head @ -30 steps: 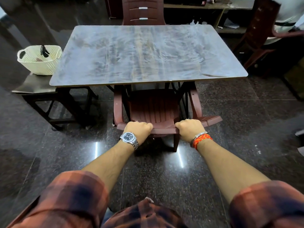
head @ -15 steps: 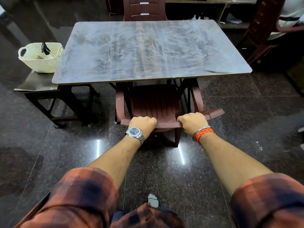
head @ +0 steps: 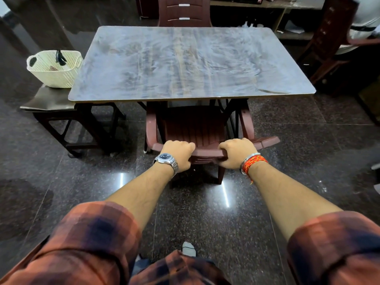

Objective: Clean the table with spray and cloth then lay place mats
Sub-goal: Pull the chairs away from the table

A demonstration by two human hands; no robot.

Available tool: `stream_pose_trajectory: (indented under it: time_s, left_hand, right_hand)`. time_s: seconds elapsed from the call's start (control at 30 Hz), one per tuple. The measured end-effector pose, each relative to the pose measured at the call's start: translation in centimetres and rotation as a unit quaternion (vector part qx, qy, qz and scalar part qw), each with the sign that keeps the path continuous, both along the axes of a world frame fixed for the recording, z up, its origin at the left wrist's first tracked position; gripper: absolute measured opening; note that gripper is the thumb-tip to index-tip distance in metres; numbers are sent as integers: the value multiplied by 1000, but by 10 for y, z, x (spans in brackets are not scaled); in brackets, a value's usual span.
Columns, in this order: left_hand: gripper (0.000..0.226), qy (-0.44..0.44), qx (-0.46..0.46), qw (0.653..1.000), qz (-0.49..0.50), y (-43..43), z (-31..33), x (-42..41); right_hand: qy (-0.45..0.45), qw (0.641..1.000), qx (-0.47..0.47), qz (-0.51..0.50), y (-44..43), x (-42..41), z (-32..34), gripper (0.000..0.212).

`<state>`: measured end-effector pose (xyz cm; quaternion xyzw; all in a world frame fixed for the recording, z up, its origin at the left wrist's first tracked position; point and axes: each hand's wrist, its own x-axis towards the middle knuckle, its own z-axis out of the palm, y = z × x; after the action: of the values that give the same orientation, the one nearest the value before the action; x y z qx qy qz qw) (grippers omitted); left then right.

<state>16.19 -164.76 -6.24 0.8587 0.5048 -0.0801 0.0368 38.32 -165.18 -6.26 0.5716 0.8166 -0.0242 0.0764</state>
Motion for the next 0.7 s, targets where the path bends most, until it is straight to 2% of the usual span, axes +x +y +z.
stream_pose_trajectory:
  time_s: [0.07, 0.17, 0.3, 0.37, 0.53, 0.7]
  left_hand:
    - [23, -26, -4, 1000, -10, 1, 0, -8]
    - [44, -89, -4, 996, -13, 1, 0, -37]
    - [92, -161, -19, 987, 10, 3, 2, -106]
    - [101, -188, -19, 981, 50, 5, 4, -146]
    - [86, -184, 8, 972, 148, 20, 4, -262]
    - [71, -166, 48, 954, 245, 56, 1, -374]
  right_hand:
    - [51, 998, -4, 31, -6, -7, 4, 69]
    - [148, 987, -33, 61, -7, -31, 17, 87]
    - [215, 975, -30, 52, 15, -92, 29, 72]
    - [227, 972, -32, 45, 33, -133, 29, 60]
    - [223, 973, -42, 52, 81, -248, 21, 51]
    - [216, 973, -21, 81, 120, -366, 7, 62]
